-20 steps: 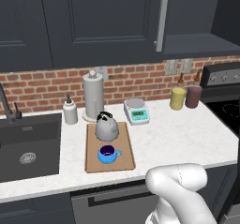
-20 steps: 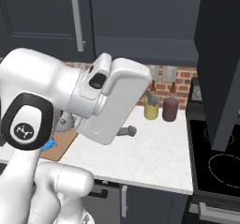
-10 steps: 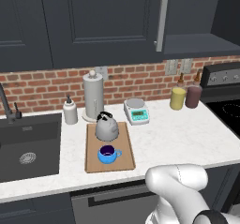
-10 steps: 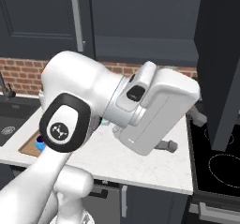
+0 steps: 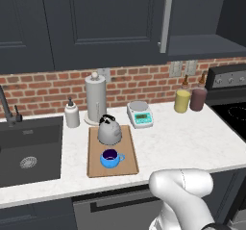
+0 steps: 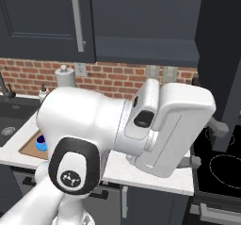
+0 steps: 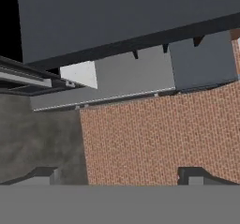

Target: Pick the kettle from the counter and place it on the tray. Then pick the mug from the cabinet and place it on the tray. Then close the cabinet doors.

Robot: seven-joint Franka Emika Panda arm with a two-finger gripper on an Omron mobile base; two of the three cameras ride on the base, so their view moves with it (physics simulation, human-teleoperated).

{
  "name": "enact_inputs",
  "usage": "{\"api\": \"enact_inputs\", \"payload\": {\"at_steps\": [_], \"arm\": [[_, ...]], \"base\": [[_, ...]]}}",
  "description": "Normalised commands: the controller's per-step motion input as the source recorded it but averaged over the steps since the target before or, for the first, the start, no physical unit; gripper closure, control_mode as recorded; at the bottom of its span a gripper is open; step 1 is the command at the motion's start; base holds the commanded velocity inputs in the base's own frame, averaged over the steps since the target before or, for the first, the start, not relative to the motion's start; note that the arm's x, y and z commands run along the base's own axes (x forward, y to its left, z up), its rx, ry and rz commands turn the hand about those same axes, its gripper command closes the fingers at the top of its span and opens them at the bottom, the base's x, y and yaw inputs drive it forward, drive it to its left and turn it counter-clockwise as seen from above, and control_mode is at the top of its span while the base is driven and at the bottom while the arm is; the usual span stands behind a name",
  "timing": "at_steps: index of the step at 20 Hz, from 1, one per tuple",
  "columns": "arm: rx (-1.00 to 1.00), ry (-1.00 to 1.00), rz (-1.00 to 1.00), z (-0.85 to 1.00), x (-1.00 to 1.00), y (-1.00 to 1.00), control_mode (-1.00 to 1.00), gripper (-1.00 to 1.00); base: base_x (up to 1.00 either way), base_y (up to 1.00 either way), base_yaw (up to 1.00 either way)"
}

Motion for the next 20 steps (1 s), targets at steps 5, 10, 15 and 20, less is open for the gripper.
{"api": "enact_inputs", "payload": {"at_steps": [5,10,15,20], "arm": [[-0.17,0.02,0.08,0.05,-0.18,-0.30,-1.00,-1.00],[-0.14,0.02,0.06,0.06,-0.04,-0.36,-1.00,-1.00],[-0.03,0.10,0.05,0.02,0.18,-0.25,-1.00,-1.00],[0.00,0.00,0.15,0.00,0.30,-0.19,-1.00,-1.00]], "base": [[0.00,0.00,0.00],[0.00,0.00,0.00],[0.00,0.00,0.00],[0.00,0.00,0.00]]}}
